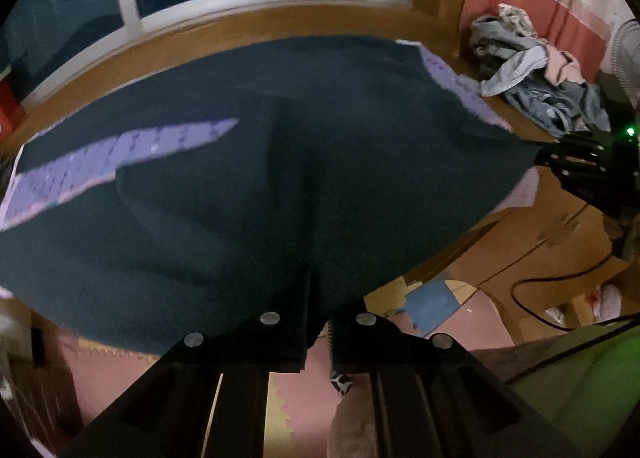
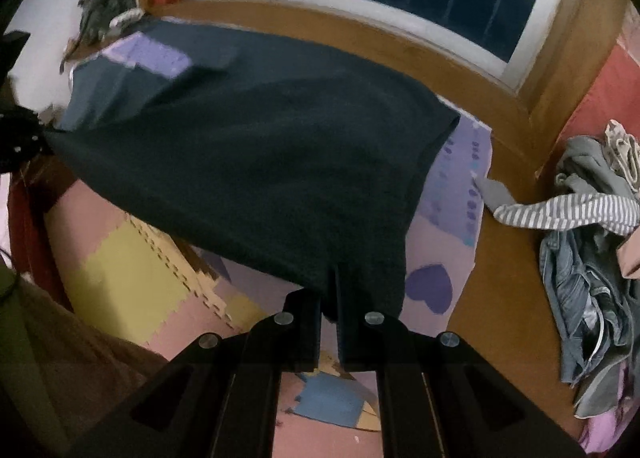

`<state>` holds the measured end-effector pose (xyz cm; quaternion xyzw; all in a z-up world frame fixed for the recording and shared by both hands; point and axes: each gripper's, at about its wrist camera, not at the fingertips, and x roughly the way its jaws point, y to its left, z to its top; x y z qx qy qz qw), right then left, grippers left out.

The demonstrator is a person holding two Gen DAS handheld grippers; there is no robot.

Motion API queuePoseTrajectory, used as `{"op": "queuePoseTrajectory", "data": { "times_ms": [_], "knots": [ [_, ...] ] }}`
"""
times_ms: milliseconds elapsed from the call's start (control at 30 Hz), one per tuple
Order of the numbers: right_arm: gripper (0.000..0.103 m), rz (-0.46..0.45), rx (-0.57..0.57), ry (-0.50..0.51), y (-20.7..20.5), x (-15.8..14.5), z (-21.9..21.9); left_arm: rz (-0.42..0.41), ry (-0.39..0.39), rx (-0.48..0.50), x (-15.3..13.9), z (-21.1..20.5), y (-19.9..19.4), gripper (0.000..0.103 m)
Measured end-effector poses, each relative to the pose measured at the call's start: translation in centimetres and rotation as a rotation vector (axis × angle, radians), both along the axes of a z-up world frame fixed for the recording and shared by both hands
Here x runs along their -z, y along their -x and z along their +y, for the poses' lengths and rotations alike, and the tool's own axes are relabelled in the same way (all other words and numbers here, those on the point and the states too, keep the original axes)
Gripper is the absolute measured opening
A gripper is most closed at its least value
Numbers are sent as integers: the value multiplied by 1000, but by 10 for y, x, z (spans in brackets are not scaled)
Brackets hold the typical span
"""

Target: Fold clothes

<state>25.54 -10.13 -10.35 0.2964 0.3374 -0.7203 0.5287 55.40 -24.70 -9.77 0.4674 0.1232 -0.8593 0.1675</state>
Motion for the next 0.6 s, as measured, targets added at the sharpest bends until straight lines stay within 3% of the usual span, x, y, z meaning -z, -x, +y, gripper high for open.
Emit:
{"op": "queuePoseTrajectory", "data": {
  "times_ms": [167, 300, 400, 600],
  "knots": [
    [5, -9, 18, 108, 16, -41, -12, 85, -53, 79, -39, -33, 9, 8],
    [5, -20, 9, 142, 33, -67, -31, 175, -66, 69, -69, -71, 31, 8],
    [5, 8, -11, 143, 49, -81, -60, 207, -45, 30, -81, -111, 67, 8],
    [5, 1, -1, 134, 103, -84, -127, 179, -3, -27, -75, -178, 146, 8]
  ]
}}
